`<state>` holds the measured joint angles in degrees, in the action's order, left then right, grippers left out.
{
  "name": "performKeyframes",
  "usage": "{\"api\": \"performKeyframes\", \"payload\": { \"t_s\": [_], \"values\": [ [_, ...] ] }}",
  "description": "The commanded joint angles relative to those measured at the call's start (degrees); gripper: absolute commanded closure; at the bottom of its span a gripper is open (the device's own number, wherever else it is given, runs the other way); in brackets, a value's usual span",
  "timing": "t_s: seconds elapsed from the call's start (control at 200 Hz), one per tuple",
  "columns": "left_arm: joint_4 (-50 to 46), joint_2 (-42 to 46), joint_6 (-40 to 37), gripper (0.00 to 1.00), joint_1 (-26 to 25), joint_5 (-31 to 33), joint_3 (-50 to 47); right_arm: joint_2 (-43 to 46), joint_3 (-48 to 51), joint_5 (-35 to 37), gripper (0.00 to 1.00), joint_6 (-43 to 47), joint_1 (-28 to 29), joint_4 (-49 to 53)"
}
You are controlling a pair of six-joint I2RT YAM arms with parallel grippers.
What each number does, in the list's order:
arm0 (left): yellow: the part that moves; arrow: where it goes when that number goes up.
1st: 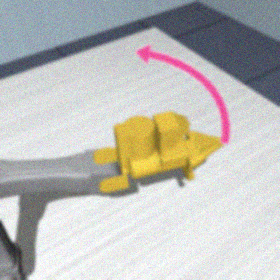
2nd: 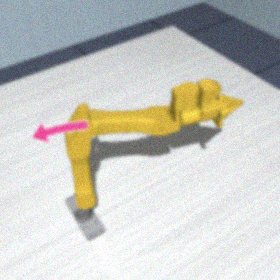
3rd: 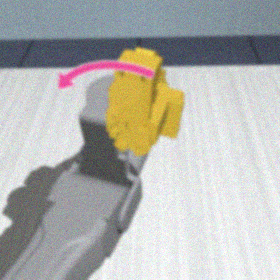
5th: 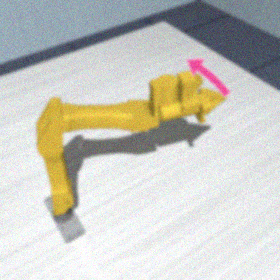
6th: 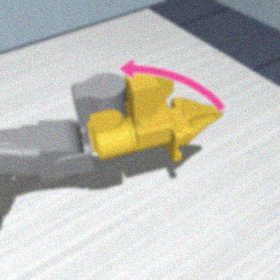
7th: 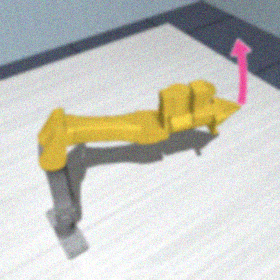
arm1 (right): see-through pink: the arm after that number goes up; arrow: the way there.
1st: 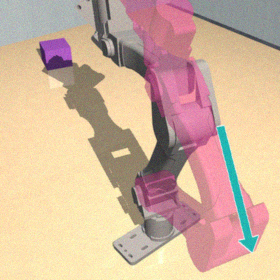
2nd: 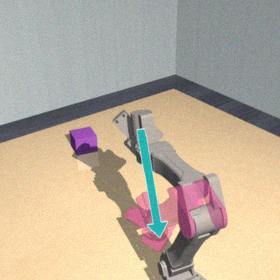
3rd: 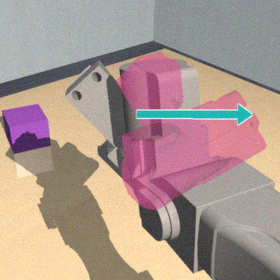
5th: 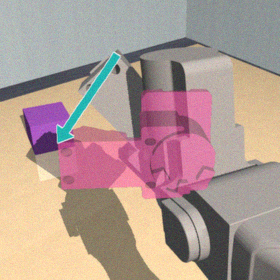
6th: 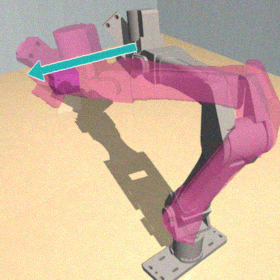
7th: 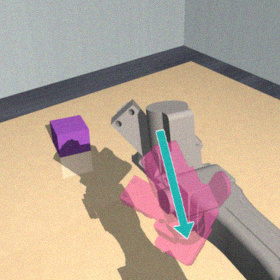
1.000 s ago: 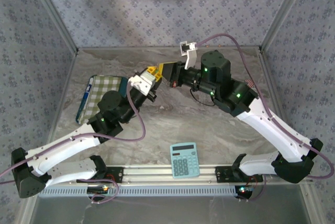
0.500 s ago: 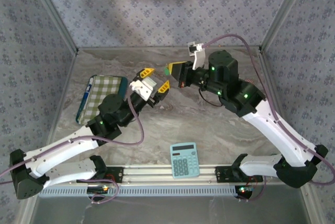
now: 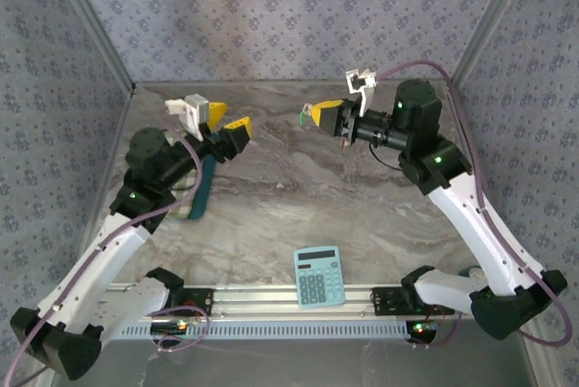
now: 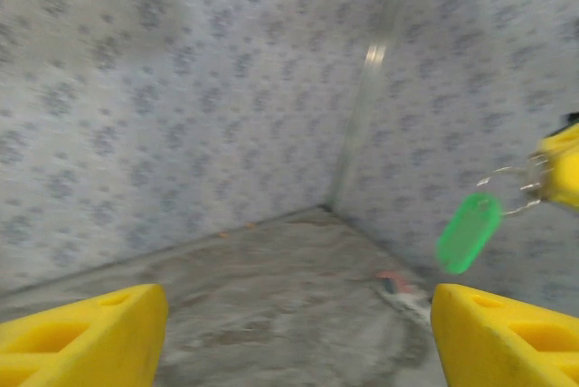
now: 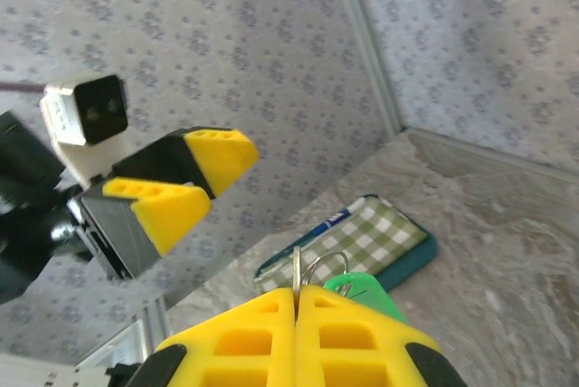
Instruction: Remove the keys from the keyring
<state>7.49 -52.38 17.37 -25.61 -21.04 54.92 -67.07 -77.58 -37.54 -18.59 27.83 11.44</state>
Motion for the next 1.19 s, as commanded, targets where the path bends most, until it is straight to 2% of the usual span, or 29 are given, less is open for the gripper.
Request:
{"api": "performKeyframes", "payload": {
  "t_s": [0.0,0.075,0.24,0.43,0.66,0.96,1.149,1.189],
  "values": [
    [4.27,-2.22,12.06,0.24,3.97,-24.11,3.48,-1.79,0.28,-14.49,1.00,0.77,-0.85,-8.99],
    [4.41,-4.29,13.04,0.24,4.42,-30.22,5.66,-3.07,-0.48,-18.17,1.00,0.91,-0.37,-9.93],
    [6.90,-7.61,15.21,0.25,4.08,-37.83,7.92,-5.70,-1.61,-24.14,1.00,-0.16,0.00,-11.47],
    [6.09,-9.90,14.06,0.23,2.20,-41.05,10.12,-6.68,-1.72,-27.49,1.00,-1.87,1.13,-13.73],
    [3.69,-12.46,11.25,0.24,-1.16,-42.09,12.89,-7.31,-2.31,-27.94,1.00,-2.37,2.18,-13.80],
    [3.59,-13.40,10.24,0.38,-2.39,-41.82,13.98,-7.89,-2.65,-28.07,1.00,-2.27,2.22,-12.74],
    [3.01,-13.62,9.69,0.61,-2.65,-41.81,14.68,-7.98,-2.54,-27.68,1.00,-2.28,2.07,-12.46],
    [2.27,-13.55,9.13,0.63,-2.63,-41.79,14.99,-7.96,-2.60,-27.57,1.00,-2.33,1.92,-12.46]
  ]
}}
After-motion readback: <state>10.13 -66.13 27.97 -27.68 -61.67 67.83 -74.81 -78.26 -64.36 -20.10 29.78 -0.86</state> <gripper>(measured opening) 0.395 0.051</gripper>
